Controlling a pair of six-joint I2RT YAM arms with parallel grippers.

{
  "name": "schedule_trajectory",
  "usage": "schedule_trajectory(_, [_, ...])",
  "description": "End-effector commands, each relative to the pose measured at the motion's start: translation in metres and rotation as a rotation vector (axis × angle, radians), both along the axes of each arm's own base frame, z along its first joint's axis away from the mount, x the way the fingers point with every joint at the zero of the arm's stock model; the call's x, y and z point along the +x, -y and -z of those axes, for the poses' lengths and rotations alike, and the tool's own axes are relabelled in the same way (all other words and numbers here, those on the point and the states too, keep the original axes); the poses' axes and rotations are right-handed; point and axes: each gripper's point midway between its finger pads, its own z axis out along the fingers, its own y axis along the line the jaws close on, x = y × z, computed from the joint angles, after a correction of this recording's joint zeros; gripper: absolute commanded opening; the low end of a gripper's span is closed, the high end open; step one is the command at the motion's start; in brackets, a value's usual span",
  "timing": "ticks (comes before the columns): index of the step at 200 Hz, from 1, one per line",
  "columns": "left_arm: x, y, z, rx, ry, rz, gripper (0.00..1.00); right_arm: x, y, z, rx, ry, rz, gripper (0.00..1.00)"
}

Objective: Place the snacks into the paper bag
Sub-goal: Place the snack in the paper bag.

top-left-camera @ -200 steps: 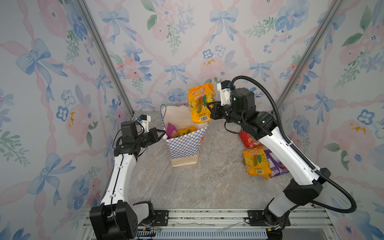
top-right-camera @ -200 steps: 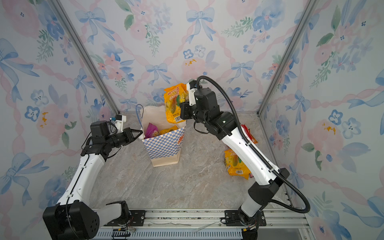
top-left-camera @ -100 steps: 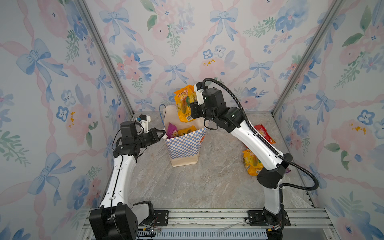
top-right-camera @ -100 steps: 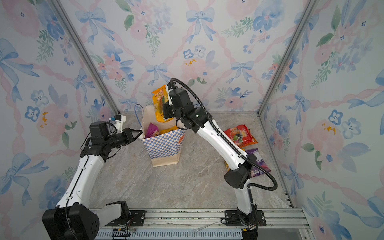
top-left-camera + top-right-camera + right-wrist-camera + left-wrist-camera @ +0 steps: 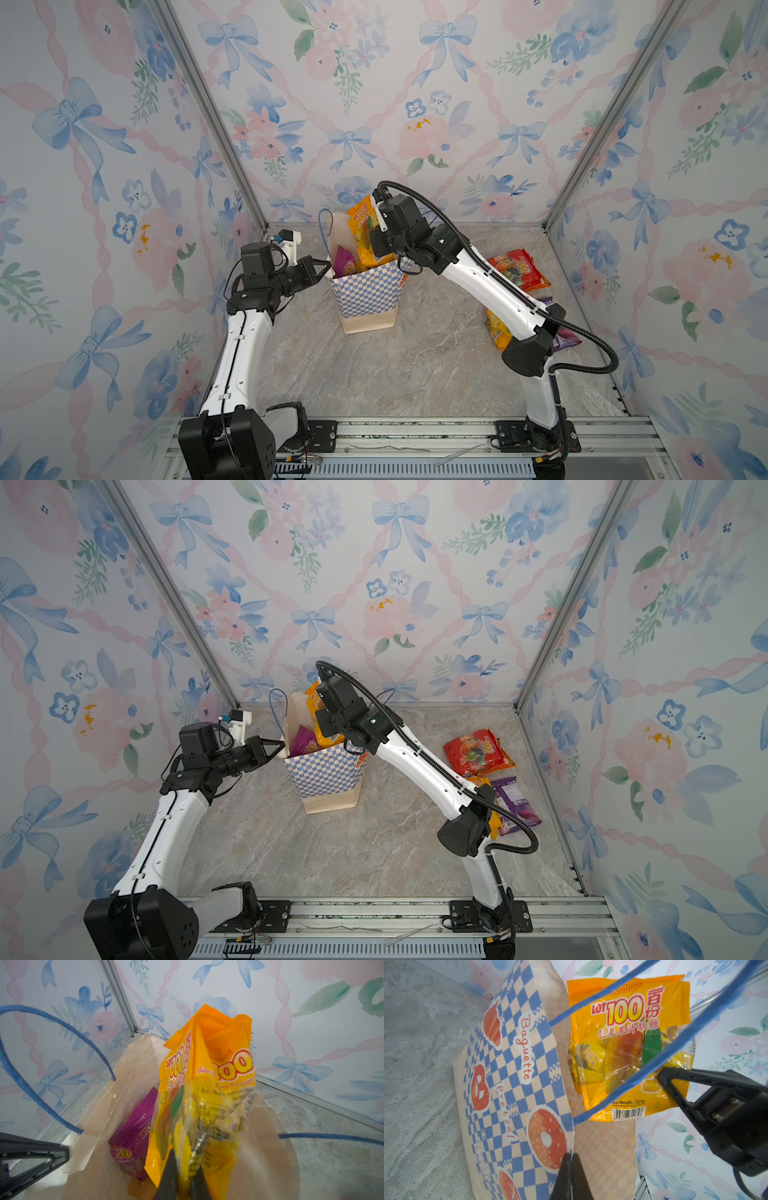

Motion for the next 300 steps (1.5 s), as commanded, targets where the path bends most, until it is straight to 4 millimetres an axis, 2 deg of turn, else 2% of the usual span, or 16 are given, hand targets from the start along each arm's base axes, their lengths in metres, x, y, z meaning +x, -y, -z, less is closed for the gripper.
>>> schedule_trajectory(1, [-0.004,0.006,-0.009,0.0,0.038,0.036,0.0,-0.003,0.003,-0.036,0.049,0.088,0.016,0.0])
schedule_trajectory(64, [-0.005,0.006,-0.007,0.0,0.035,0.033,0.0,-0.013,0.012,-0.051,0.05,0.13,0.012,0.0])
schedule_trajectory(95, [-0.004,0.006,-0.008,0.001,0.037,0.033,0.0,-0.014,0.013,-0.045,0.046,0.114,0.012,0.0])
schedule_trajectory(143, [-0.005,0.006,-0.009,0.002,0.041,0.033,0.0,-0.013,-0.001,-0.035,0.054,0.073,-0.025,0.0])
schedule_trajectory(160, [-0.004,0.006,-0.009,0.002,0.041,0.033,0.0,-0.014,-0.005,-0.035,0.057,0.063,-0.036,0.1])
schedule_trajectory(174, [-0.004,0.006,-0.01,0.001,0.041,0.035,0.0,-0.014,-0.006,-0.036,0.062,0.061,-0.04,0.24])
schedule_trajectory(197, [-0.005,0.006,-0.01,0.002,0.043,0.033,0.0,-0.014,-0.004,-0.038,0.064,0.062,-0.039,0.41])
schedule_trajectory(230, [-0.004,0.006,-0.01,0.002,0.041,0.034,0.0,-0.014,0.0,-0.043,0.073,0.06,-0.041,0.5])
schedule_trajectory(251, [-0.004,0.006,-0.009,0.002,0.04,0.033,0.0,-0.02,0.008,-0.057,0.08,0.072,-0.048,0.59])
schedule_trajectory(266, [-0.004,0.006,-0.008,0.003,0.039,0.038,0.0,-0.026,0.018,-0.075,0.095,0.093,-0.047,0.65])
schedule_trajectory(300, [-0.002,0.006,-0.008,0.001,0.038,0.041,0.0,-0.044,0.06,-0.117,0.152,0.129,-0.015,0.78])
